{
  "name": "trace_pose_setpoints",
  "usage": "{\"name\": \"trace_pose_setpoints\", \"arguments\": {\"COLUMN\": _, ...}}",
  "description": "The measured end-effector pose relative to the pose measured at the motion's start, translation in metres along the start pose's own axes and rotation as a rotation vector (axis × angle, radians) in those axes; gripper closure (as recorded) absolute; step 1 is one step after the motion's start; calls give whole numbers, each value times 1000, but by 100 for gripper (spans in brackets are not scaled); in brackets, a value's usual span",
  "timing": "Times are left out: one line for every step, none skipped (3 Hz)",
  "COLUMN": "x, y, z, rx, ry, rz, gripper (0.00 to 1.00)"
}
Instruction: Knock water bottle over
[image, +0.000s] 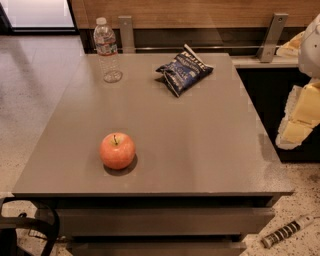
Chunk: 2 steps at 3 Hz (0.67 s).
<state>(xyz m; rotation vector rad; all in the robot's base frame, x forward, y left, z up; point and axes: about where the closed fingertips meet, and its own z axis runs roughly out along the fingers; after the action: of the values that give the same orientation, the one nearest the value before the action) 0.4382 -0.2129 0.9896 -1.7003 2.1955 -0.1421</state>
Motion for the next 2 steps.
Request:
{"name": "trace_pose_setpoints", "arguments": {"x": 0, "y": 0, "z": 0, "rx": 0, "ry": 0, "rz": 0, "gripper": 0}}
{"name": "trace_pose_setpoints", "arguments": {"x": -5, "y": -14, "z": -4, "rx": 57, "ry": -39, "rz": 21, "gripper": 0}}
